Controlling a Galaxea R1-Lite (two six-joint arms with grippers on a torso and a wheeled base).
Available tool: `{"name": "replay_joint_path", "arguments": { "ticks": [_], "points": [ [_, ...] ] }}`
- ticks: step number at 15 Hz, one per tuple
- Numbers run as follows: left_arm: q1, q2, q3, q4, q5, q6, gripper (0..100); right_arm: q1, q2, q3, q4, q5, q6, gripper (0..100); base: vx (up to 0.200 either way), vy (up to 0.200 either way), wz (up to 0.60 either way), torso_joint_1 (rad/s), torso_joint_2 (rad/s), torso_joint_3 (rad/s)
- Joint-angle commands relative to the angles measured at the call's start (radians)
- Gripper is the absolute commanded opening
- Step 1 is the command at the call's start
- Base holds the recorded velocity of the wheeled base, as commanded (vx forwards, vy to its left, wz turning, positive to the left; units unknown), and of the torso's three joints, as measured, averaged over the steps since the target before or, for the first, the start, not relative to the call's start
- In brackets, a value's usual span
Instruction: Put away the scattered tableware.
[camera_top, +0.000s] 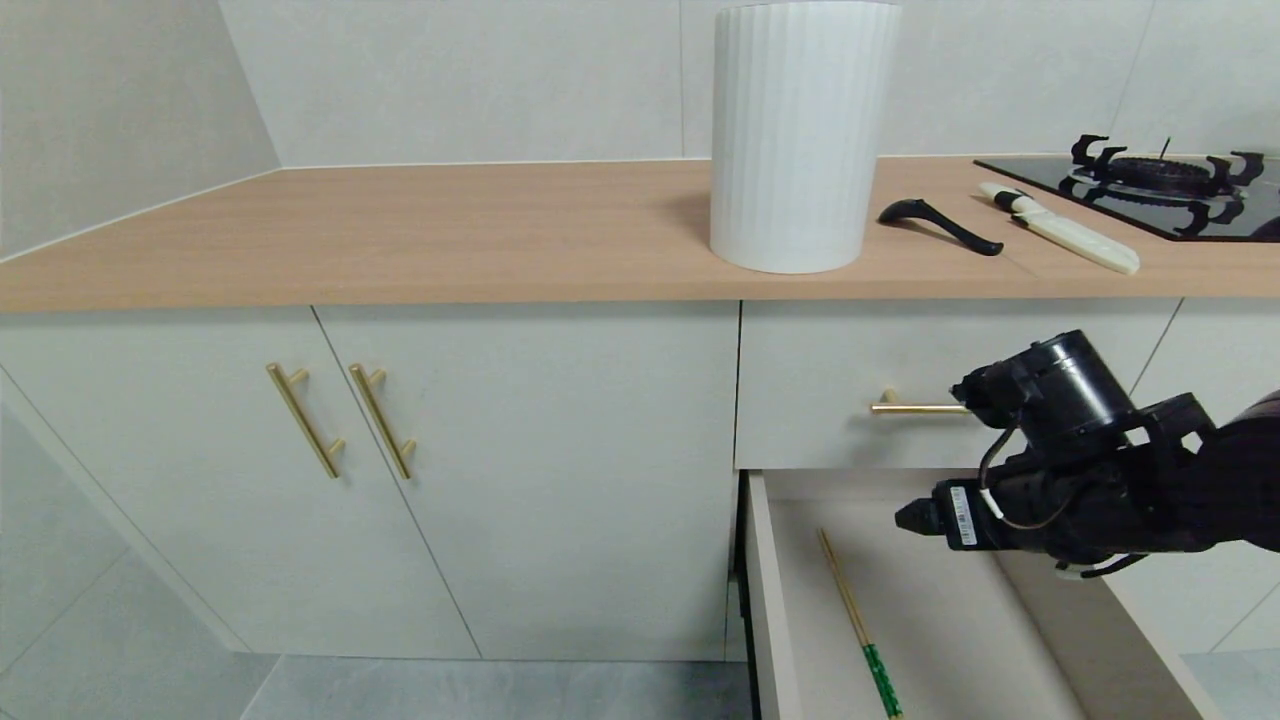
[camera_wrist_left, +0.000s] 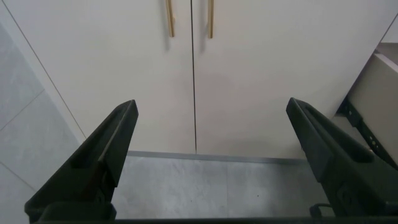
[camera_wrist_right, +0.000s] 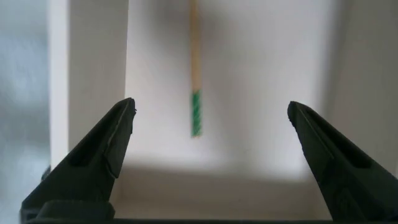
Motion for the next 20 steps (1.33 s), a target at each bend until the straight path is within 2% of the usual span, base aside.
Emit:
{"name": "replay_joint_path", "arguments": {
  "ticks": [1, 5, 8, 11, 20],
  "points": [
    [0.000, 0.000, 0.000, 0.000, 0.000, 0.000, 100, -0.018, -0.061, -0.001, -0.002, -0.001, -0.002, 100, 0.000, 0.000, 0.00, 0.000, 0.00, 0.000],
    [0.000, 0.000, 0.000, -0.001, 0.000, 0.000, 100, -0.029, -0.074, -0.004, -0.004, -0.062, -0.010, 100, 0.000, 0.000, 0.00, 0.000, 0.00, 0.000],
    [0.000, 0.000, 0.000, -0.001, 0.000, 0.000, 100, -0.030, -0.077, -0.004, -0.004, -0.067, -0.010, 100, 0.000, 0.000, 0.00, 0.019, -0.11, -0.063],
    [0.000, 0.000, 0.000, -0.001, 0.000, 0.000, 100, -0.030, -0.072, -0.001, -0.004, -0.067, -0.011, 100, 0.000, 0.000, 0.00, 0.095, -0.26, -0.269],
    [0.000, 0.000, 0.000, -0.001, 0.000, 0.000, 100, -0.030, -0.066, 0.001, -0.004, -0.067, -0.014, 100, 0.000, 0.000, 0.00, 0.156, -0.49, -0.301]
  ]
}}
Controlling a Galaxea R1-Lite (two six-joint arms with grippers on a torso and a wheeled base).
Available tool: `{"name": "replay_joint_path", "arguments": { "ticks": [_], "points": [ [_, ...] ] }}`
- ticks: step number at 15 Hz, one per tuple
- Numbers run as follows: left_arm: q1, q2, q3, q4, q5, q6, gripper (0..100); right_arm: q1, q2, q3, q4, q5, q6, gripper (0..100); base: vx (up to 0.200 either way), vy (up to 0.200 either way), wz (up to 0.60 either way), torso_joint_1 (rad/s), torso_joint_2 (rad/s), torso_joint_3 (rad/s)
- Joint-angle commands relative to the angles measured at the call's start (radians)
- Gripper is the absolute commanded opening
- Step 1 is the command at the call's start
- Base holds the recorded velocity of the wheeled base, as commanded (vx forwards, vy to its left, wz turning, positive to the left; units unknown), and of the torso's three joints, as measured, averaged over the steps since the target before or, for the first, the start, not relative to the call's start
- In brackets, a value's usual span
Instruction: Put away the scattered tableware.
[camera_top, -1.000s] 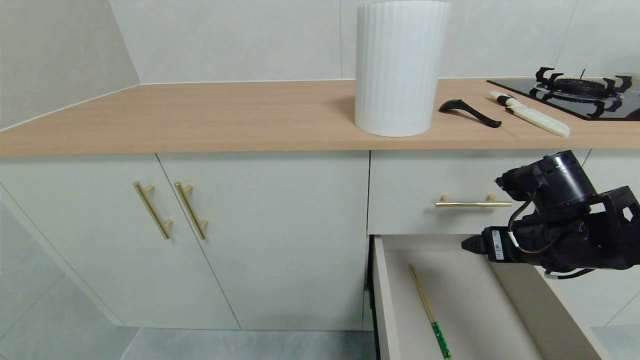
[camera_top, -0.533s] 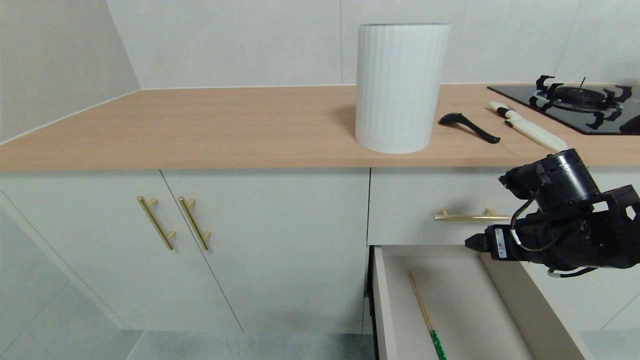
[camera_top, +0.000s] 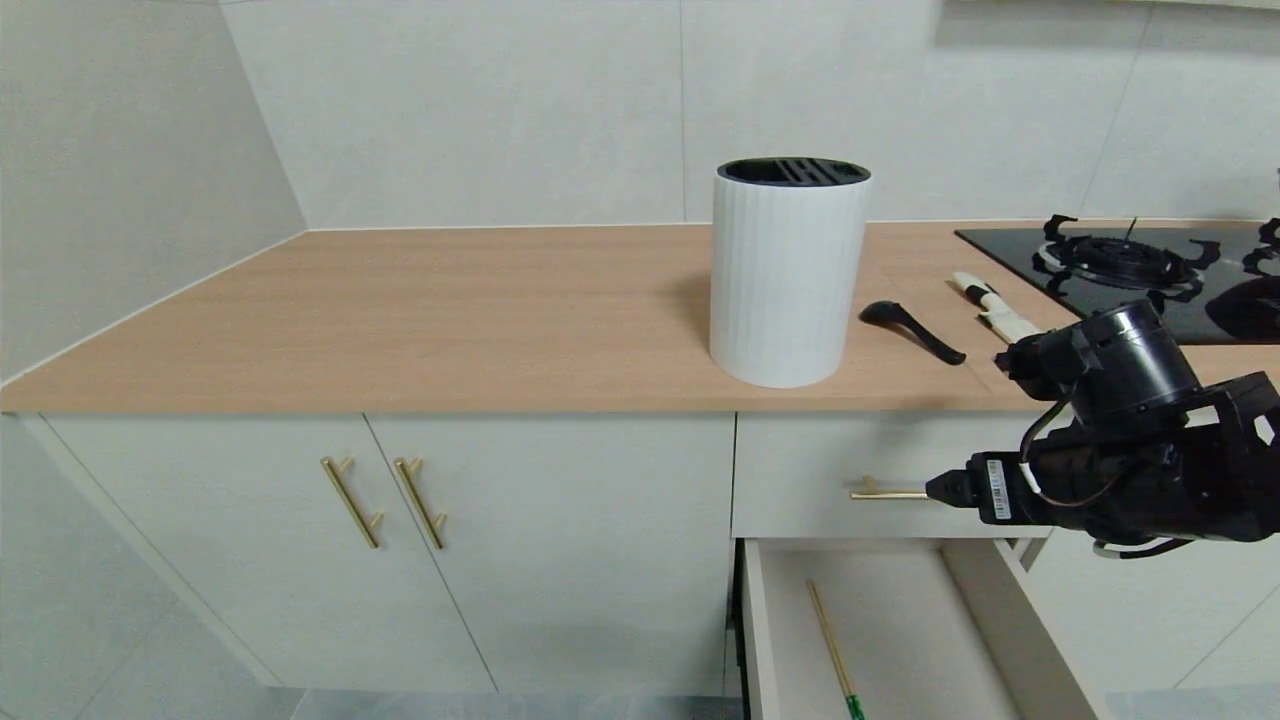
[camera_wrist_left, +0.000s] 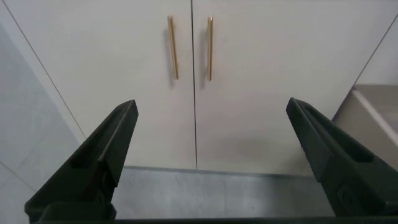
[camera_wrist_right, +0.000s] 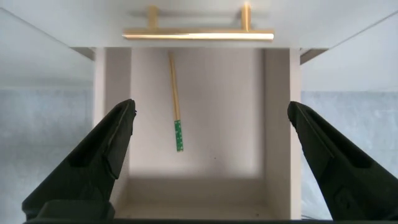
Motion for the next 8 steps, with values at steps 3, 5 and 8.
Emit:
{"name": "replay_joint_path", "arguments": {
  "ticks": [3, 5, 8],
  "points": [
    [0.000, 0.000, 0.000, 0.000, 0.000, -0.001, 100, 0.000, 0.006, 0.000, 0.000, 0.000, 0.000, 100, 0.000, 0.000, 0.00, 0.196, -0.48, -0.289],
    [0.000, 0.000, 0.000, 0.000, 0.000, -0.001, 100, 0.002, 0.006, 0.000, 0.000, 0.000, 0.000, 100, 0.000, 0.000, 0.00, 0.200, -0.49, -0.283],
    [0.000, 0.000, 0.000, 0.000, 0.000, -0.001, 100, 0.002, 0.006, 0.000, 0.000, 0.000, 0.000, 100, 0.000, 0.000, 0.00, 0.203, -0.47, -0.264]
  ]
}}
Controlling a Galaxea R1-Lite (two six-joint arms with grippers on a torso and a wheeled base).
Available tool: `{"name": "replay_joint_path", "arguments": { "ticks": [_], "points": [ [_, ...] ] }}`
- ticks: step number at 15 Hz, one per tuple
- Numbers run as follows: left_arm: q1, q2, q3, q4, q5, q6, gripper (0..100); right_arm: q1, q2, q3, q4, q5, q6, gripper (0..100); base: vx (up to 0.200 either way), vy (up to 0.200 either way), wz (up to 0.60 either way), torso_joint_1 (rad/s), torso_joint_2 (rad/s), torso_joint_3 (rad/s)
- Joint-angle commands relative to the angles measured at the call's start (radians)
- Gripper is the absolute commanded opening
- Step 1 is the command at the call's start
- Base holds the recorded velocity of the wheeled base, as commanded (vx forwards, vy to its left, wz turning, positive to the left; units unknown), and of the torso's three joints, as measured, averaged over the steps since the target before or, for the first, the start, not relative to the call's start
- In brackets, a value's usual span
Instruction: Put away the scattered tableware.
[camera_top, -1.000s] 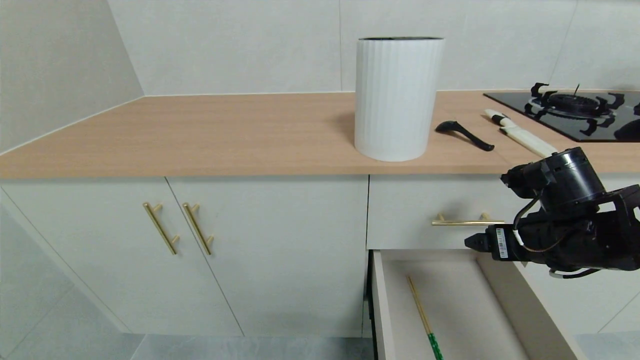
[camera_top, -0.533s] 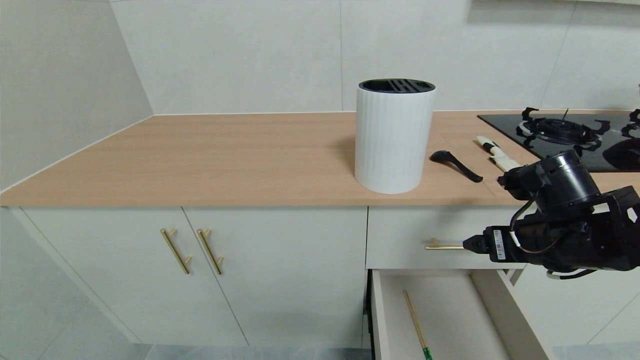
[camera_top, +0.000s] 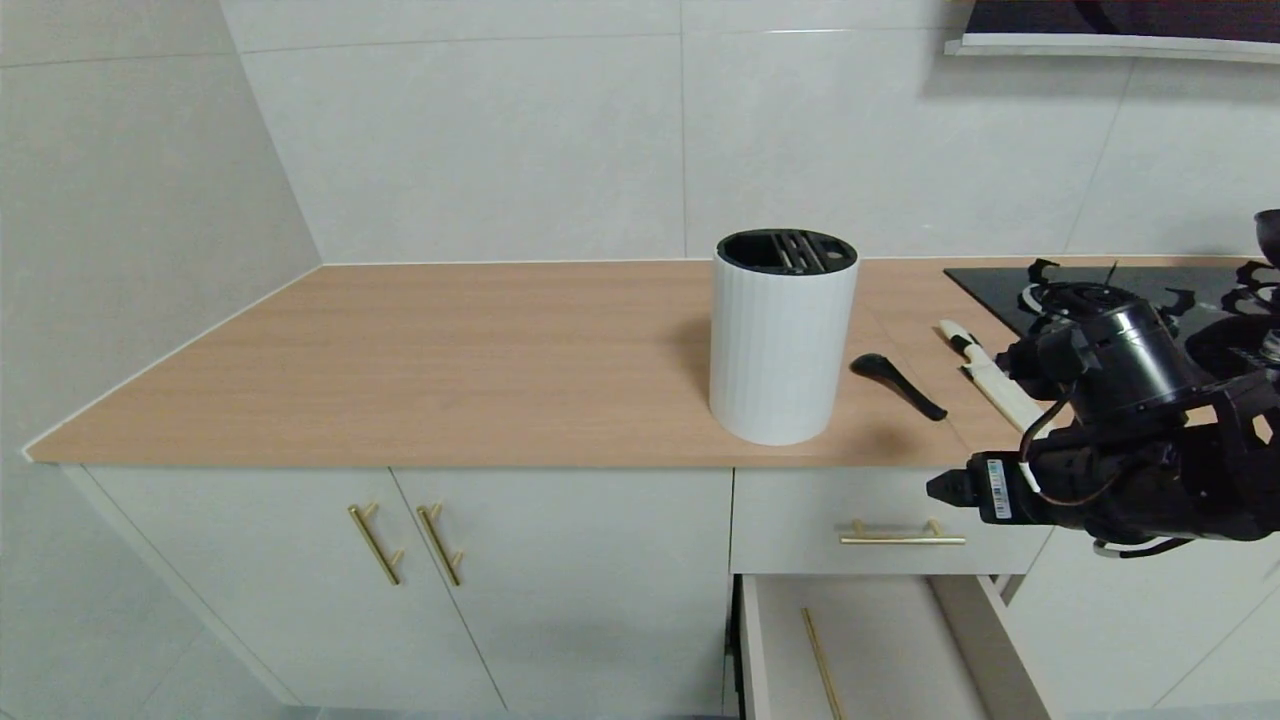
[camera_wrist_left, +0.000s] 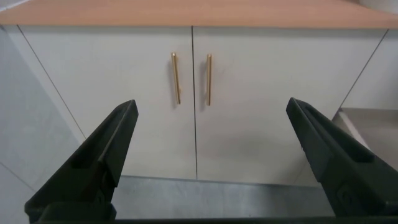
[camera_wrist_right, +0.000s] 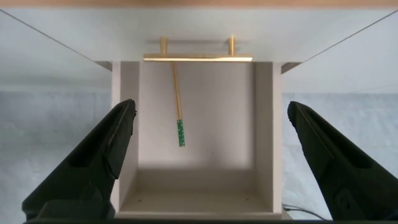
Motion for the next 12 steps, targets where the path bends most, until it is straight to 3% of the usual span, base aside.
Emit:
{"name": "replay_joint_path", "arguments": {
  "ticks": [1, 5, 9, 12],
  "points": [
    [0.000, 0.000, 0.000, 0.000, 0.002, 0.000, 100, 0.001, 0.003, 0.000, -0.001, 0.000, -0.001, 100, 0.000, 0.000, 0.00, 0.100, -0.23, -0.110],
    [0.000, 0.000, 0.000, 0.002, 0.000, 0.000, 100, -0.021, 0.060, -0.040, -0.115, -0.006, -0.049, 100, 0.000, 0.000, 0.00, 0.027, -0.05, -0.028],
    [0.000, 0.000, 0.000, 0.000, 0.002, 0.000, 100, -0.134, 0.206, -0.170, -0.288, 0.023, -0.215, 100, 0.000, 0.000, 0.00, 0.000, 0.00, 0.000],
    [0.000, 0.000, 0.000, 0.000, 0.000, 0.000, 100, -0.211, 0.346, -0.316, -0.348, 0.223, -0.290, 100, 0.000, 0.000, 0.00, 0.000, 0.00, 0.000]
  ]
}}
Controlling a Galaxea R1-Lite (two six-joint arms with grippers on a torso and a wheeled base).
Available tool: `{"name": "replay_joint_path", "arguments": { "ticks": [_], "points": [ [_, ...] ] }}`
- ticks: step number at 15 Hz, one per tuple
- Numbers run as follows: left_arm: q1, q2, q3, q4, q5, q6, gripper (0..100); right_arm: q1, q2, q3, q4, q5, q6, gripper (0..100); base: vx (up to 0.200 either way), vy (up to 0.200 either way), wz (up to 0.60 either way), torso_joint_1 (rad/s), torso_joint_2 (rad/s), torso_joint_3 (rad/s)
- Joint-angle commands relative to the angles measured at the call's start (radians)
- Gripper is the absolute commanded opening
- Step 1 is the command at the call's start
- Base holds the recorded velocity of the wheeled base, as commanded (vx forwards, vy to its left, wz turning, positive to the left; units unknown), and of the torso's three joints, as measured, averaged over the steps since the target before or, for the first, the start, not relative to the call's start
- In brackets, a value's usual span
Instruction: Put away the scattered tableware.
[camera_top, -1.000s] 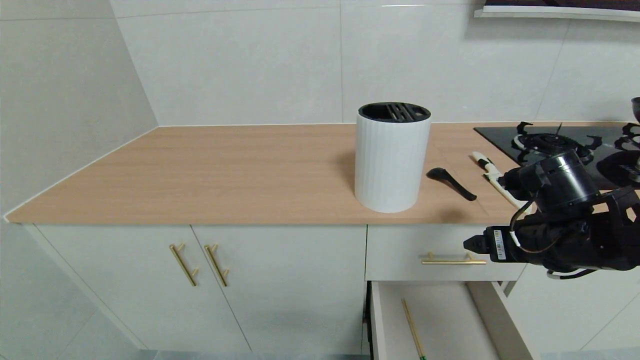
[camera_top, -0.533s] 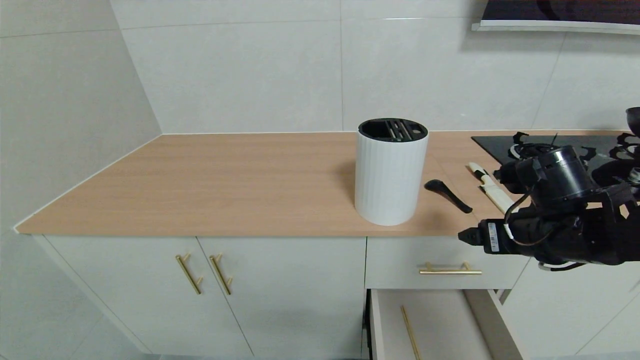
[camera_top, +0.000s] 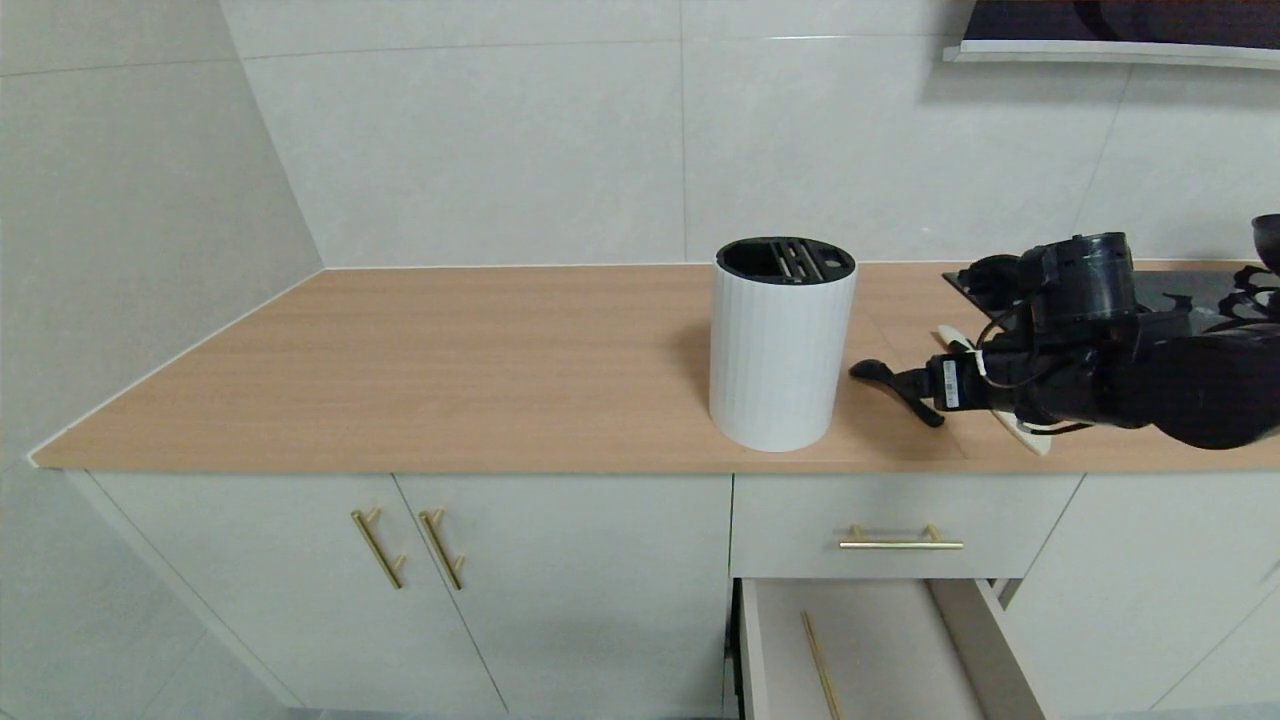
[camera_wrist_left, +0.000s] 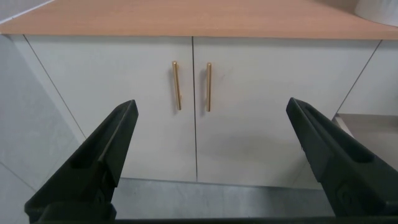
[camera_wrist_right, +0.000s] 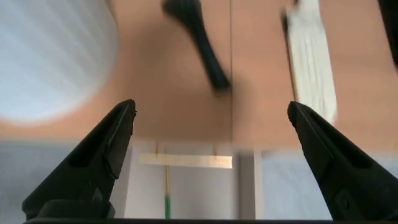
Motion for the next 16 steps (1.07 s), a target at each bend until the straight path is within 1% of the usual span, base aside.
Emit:
{"name": "replay_joint_path", "arguments": {
  "ticks": [1, 2, 3, 4, 8, 11, 16],
  "points": [
    [0.000, 0.000, 0.000, 0.000, 0.000, 0.000, 100, -0.069, 0.147, -0.114, -0.023, 0.114, -0.027, 100, 0.000, 0.000, 0.00, 0.000, 0.00, 0.000],
    [0.000, 0.000, 0.000, 0.001, 0.002, 0.000, 100, -0.087, 0.170, -0.110, -0.023, 0.143, -0.041, 100, 0.000, 0.000, 0.00, 0.000, 0.00, 0.000],
    [0.000, 0.000, 0.000, 0.000, 0.000, 0.000, 100, -0.109, 0.193, -0.108, -0.025, 0.154, -0.085, 100, 0.000, 0.000, 0.00, 0.000, 0.00, 0.000],
    [0.000, 0.000, 0.000, 0.001, 0.000, 0.000, 100, -0.123, 0.208, -0.113, -0.034, 0.157, -0.096, 100, 0.000, 0.000, 0.00, 0.000, 0.00, 0.000],
    [0.000, 0.000, 0.000, 0.000, 0.000, 0.000, 100, -0.126, 0.234, -0.053, -0.158, 0.244, -0.104, 100, 0.000, 0.000, 0.00, 0.000, 0.00, 0.000],
    [0.000, 0.000, 0.000, 0.001, 0.000, 0.000, 100, -0.126, 0.248, -0.027, -0.226, 0.257, -0.107, 100, 0.000, 0.000, 0.00, 0.000, 0.00, 0.000],
    [0.000, 0.000, 0.000, 0.000, 0.000, 0.000, 100, -0.126, 0.263, -0.027, -0.232, 0.252, -0.127, 100, 0.000, 0.000, 0.00, 0.000, 0.00, 0.000]
  ]
}}
